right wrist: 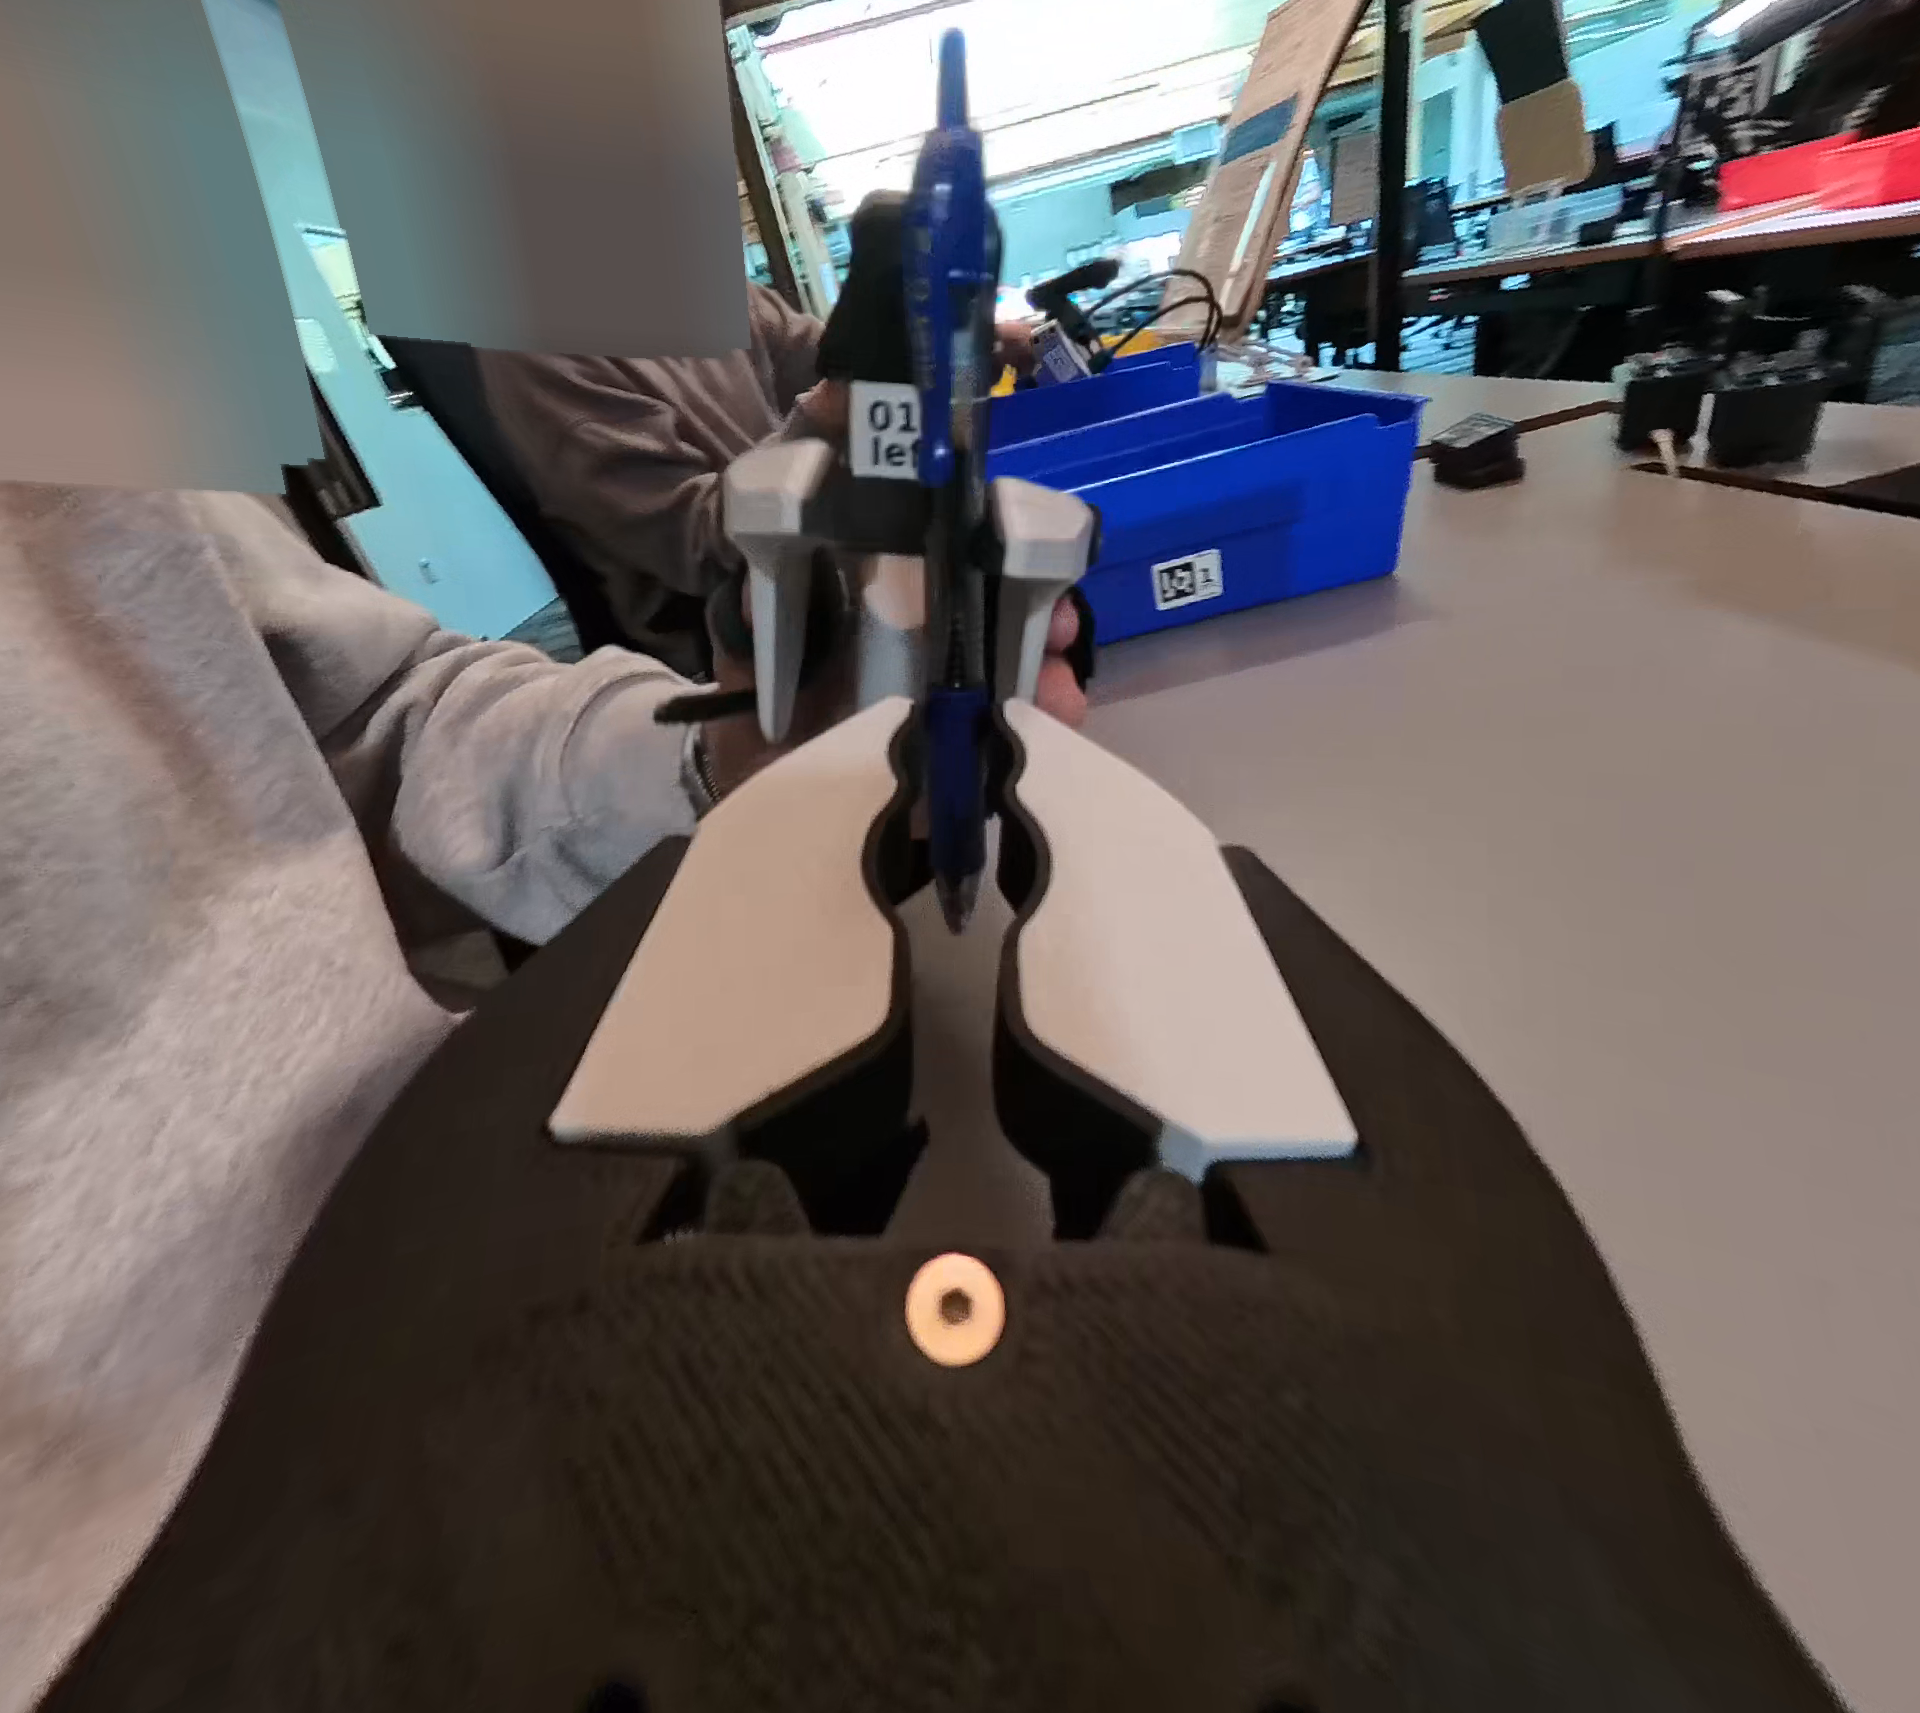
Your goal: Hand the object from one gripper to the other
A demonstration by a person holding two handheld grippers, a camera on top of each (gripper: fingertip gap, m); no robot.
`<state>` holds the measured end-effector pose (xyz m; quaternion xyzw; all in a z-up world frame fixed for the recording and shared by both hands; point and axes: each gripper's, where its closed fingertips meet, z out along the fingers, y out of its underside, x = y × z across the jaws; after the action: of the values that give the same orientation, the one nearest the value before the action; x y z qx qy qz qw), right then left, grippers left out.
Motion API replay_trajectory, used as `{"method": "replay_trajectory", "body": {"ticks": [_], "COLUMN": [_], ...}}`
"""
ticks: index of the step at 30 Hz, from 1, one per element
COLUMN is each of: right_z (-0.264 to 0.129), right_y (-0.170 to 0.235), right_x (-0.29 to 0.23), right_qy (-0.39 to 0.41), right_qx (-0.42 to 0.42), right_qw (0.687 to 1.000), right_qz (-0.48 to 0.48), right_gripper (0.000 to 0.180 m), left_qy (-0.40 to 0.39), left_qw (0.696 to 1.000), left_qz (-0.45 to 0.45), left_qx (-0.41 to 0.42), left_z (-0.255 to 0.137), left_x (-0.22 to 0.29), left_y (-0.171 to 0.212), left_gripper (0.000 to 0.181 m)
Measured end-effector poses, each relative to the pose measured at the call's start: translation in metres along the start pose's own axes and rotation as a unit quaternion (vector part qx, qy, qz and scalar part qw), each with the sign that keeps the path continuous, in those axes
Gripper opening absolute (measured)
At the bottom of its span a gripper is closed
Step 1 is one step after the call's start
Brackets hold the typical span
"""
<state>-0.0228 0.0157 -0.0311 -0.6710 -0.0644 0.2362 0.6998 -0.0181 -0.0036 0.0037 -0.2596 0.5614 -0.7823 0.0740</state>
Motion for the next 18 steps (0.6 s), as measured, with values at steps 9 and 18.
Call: {"method": "replay_trajectory", "body": {"ticks": [9,18], "right_z": [0.005,0.006], "right_y": [0.004,0.007], "right_x": [-0.011,-0.011], "right_qy": [-0.036,-0.037], "right_qx": [-0.009,-0.016], "right_qw": [0.999,0.999], "right_qz": [0.009,0.009], "right_gripper": [0.012,0.012], "left_qy": [0.011,-0.001], "left_qw": [1.000,1.000], "left_qz": [-0.002,0.012], "left_qx": [0.025,0.026], "left_z": [-0.005,-0.007], "left_x": [0.006,0.005], "left_y": [-0.016,-0.019], "left_gripper": [0.018,0.011]}}
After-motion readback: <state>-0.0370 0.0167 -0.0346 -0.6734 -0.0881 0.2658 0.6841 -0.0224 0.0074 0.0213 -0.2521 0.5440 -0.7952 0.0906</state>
